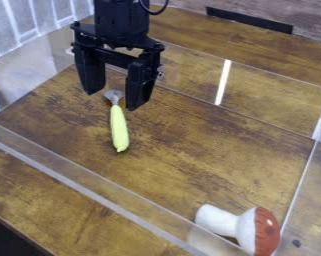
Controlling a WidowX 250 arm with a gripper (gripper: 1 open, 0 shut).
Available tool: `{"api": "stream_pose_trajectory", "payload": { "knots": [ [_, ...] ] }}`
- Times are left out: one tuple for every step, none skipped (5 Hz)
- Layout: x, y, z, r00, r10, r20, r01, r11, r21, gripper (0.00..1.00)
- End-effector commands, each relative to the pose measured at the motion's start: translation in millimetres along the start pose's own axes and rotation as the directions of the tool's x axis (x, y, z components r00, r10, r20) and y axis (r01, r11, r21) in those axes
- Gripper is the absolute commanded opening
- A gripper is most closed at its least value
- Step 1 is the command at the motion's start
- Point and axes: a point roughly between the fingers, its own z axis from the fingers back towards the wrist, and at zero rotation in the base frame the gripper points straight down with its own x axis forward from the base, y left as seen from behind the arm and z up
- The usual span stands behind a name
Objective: Move the green spoon to the right
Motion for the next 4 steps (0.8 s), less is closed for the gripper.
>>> {"api": "stream_pose_trajectory", "payload": {
  "knots": [
    [9.3, 8.3, -22.2, 0.999, 0.054, -0.006, -0.054, 0.999, -0.001, 1.00],
    [19.5, 18.3, -49.8, 0.992, 0.122, 0.012, -0.122, 0.992, -0.013, 1.00],
    [17.6, 12.1, -50.0, 0.979, 0.203, 0.029, -0.202, 0.979, -0.039, 1.00],
    [16.7, 6.4, -45.4, 0.958, 0.286, 0.027, -0.284, 0.958, -0.048, 1.00]
  ]
}}
